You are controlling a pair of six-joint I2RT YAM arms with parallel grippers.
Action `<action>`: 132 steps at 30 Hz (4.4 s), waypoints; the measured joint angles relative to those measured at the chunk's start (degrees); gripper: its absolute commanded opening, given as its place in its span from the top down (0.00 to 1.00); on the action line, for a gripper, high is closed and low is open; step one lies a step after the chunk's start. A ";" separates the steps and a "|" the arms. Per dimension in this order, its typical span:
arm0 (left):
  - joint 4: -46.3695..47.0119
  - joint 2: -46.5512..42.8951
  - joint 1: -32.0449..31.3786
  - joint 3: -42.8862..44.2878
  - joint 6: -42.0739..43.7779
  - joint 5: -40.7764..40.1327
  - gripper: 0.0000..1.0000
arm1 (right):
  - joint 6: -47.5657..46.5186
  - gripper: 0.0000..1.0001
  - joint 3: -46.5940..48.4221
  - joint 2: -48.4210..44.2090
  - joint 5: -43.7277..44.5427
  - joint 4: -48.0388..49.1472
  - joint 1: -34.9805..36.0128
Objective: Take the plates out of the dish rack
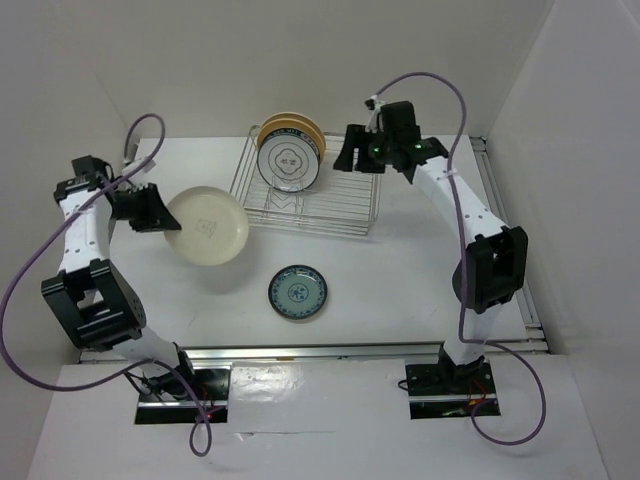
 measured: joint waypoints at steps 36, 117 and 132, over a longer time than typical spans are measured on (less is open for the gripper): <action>13.18 14.49 5.84 -13.81 -5.40 -15.74 0.54 | 1.36 1.00 10.47 21.86 22.71 -4.13 -8.81; 10.84 12.02 1.70 -9.27 -4.31 -25.64 0.12 | -11.41 1.00 17.25 35.56 -12.02 27.78 -2.36; 11.96 10.80 1.70 -9.97 -4.13 -24.33 0.12 | -7.87 1.00 12.66 10.60 -1.33 24.06 -2.29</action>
